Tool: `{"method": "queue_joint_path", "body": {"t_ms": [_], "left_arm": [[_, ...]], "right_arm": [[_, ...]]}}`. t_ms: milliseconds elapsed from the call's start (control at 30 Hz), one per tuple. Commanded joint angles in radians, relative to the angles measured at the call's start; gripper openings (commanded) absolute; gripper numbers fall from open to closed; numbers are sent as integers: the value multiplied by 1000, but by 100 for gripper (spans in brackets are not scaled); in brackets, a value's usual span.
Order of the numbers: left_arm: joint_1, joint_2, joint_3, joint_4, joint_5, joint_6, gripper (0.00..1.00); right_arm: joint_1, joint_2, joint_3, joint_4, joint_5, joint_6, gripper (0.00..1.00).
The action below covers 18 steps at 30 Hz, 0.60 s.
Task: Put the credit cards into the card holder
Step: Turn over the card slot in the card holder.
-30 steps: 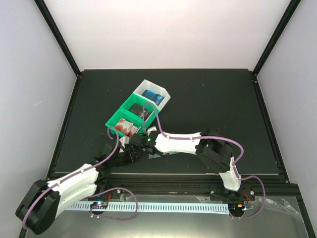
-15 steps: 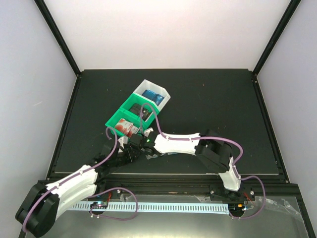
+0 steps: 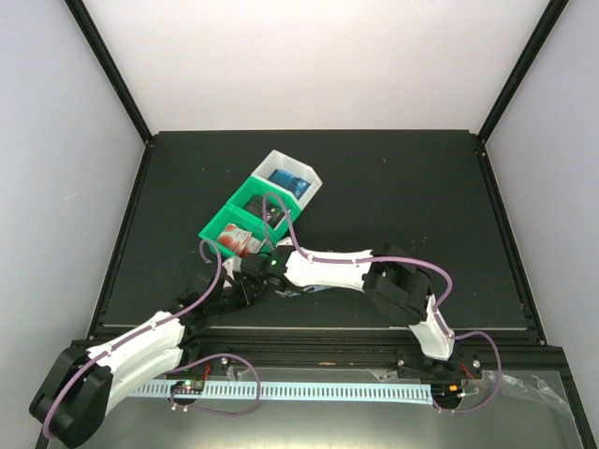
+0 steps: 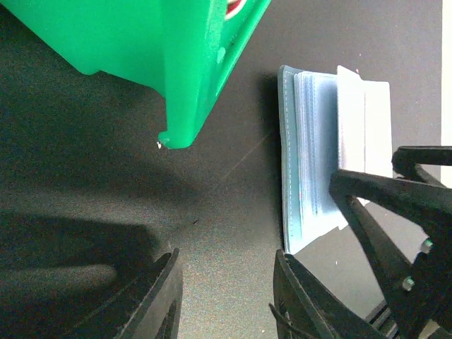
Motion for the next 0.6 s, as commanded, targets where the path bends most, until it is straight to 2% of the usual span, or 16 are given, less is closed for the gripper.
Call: {"method": "queue_joint_path", "body": {"t_ms": [0,567], "left_arm": [[9,-5,-2,-2,4,17,37],[18,17,7,7,8,26,37]], "right_arm": [[6,16,42,-93,113,54,57],[7,30,56,-241,239,164,56]]}}
